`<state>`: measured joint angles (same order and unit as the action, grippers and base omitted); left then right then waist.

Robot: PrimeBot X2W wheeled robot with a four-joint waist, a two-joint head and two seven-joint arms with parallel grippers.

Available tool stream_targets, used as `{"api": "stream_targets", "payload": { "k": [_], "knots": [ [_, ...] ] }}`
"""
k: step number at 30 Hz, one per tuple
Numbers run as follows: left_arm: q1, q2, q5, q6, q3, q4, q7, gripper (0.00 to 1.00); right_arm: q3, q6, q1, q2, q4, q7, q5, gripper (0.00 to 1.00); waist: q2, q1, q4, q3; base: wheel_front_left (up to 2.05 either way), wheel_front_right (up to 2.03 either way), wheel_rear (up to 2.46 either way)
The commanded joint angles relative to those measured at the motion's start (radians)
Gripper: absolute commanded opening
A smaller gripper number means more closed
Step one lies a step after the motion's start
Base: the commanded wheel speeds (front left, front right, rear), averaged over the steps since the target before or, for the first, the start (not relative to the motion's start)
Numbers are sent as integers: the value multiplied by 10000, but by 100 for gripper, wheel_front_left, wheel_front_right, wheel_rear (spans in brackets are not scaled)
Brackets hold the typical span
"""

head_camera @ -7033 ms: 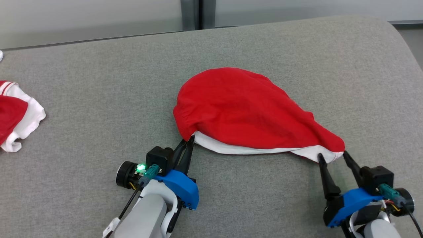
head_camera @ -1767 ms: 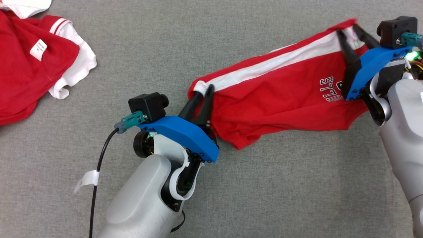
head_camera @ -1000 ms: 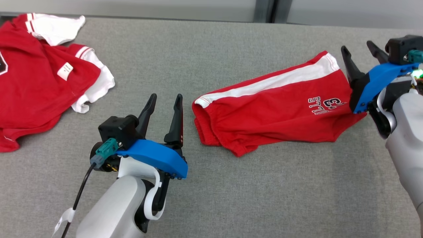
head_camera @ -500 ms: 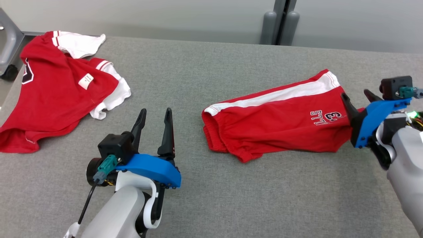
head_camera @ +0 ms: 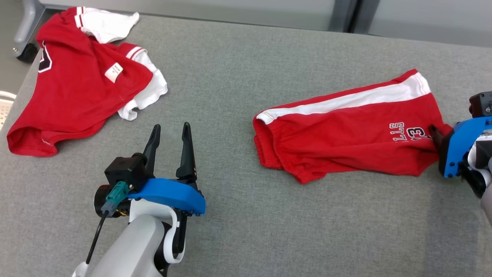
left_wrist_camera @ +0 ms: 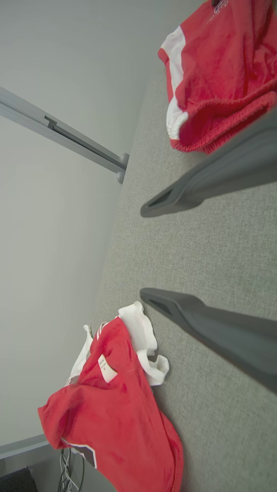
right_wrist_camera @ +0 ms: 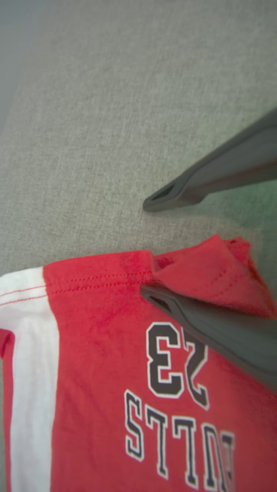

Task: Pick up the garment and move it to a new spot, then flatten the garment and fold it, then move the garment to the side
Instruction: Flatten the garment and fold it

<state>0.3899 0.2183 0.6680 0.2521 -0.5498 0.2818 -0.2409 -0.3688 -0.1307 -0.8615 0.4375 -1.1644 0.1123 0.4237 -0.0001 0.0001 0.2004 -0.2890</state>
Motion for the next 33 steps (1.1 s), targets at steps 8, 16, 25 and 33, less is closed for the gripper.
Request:
{"api": "stream_targets", "payload": {
  "k": [8,16,25,33],
  "knots": [
    [-20,-4,31,88,67,-14,-92,100,-530,-38,236,-402,156,1252,664,100,1,-1,211,-222,0,0,0],
    [-127,58,13,112,23,-43,-76,100,-926,-15,606,-285,802,1295,1370,0,1,-1,72,-9,0,0,0],
    [-368,177,-2,122,-141,-101,24,100,-412,-1,1039,-517,1141,-205,2101,0,1,-1,-507,529,0,0,0],
    [-619,299,-51,221,-311,-238,231,100,-230,-1,2076,-618,1719,-1292,2388,0,1,-1,-1521,1009,0,0,0]
  ]
}}
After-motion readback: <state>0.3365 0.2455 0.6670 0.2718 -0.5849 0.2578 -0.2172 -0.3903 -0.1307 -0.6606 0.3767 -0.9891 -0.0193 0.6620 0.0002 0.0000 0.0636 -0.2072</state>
